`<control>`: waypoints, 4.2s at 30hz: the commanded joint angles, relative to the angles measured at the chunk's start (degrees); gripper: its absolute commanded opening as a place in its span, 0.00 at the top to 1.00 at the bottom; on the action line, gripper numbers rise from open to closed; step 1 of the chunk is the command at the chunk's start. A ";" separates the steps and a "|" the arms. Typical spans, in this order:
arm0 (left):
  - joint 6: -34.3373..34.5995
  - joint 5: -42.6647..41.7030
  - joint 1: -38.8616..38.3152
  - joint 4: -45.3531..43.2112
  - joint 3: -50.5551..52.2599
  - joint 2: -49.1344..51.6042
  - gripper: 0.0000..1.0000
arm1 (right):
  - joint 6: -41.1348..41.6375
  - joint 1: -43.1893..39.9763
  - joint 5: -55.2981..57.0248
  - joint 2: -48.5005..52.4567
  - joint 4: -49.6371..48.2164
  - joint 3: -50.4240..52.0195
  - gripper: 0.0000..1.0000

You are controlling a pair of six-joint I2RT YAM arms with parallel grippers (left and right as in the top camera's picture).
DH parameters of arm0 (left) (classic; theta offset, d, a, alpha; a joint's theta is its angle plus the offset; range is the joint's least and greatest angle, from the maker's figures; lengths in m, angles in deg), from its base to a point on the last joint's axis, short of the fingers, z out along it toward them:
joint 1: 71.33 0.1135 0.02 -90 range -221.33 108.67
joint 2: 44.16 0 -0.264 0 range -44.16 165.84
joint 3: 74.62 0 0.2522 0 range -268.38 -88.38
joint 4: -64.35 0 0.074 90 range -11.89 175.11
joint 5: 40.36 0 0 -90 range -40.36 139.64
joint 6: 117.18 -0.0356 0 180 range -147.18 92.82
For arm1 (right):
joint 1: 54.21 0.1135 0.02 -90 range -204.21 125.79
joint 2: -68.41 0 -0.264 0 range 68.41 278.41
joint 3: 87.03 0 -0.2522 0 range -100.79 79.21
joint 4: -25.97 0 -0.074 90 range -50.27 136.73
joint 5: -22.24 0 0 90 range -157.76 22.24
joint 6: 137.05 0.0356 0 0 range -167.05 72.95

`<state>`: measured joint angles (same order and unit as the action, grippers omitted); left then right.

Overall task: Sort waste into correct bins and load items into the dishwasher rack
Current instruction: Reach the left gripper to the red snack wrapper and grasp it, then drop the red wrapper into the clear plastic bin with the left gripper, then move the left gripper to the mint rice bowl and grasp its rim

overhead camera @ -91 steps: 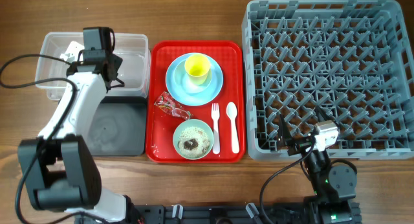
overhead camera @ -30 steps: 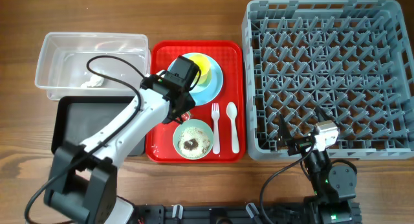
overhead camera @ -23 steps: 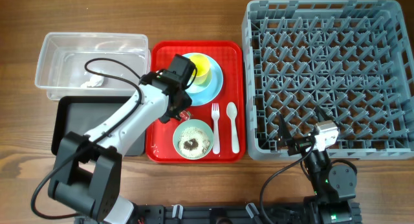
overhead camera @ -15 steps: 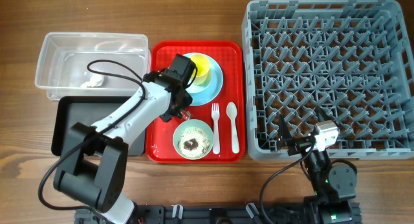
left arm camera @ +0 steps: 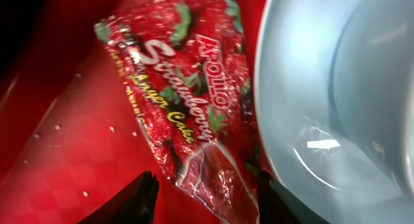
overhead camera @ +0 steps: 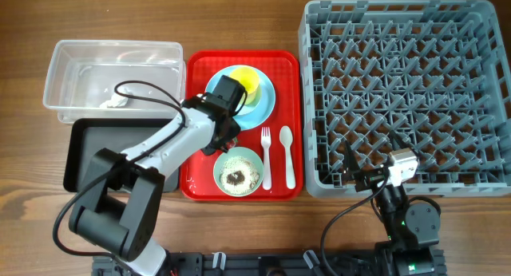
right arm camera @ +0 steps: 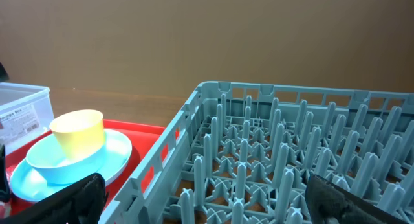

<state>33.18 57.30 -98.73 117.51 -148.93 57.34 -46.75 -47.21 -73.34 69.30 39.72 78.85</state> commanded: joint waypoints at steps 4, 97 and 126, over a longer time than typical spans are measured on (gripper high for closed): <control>0.55 1.42 -0.13 -0.26 0.57 2.29 0.52 | -0.26 -0.28 -0.68 -0.31 -0.33 0.07 0.00; -13.68 -6.03 -38.05 9.57 0.68 -14.40 0.94 | -0.28 -0.28 -0.68 -0.31 -0.33 0.07 0.00; -15.23 1.68 -22.43 9.29 3.37 -5.05 0.96 | -0.28 -0.28 -0.68 -0.31 -0.33 0.07 0.00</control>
<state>18.91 56.23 -123.23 126.54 -146.44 51.70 -46.78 -47.21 -73.34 69.30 39.72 78.85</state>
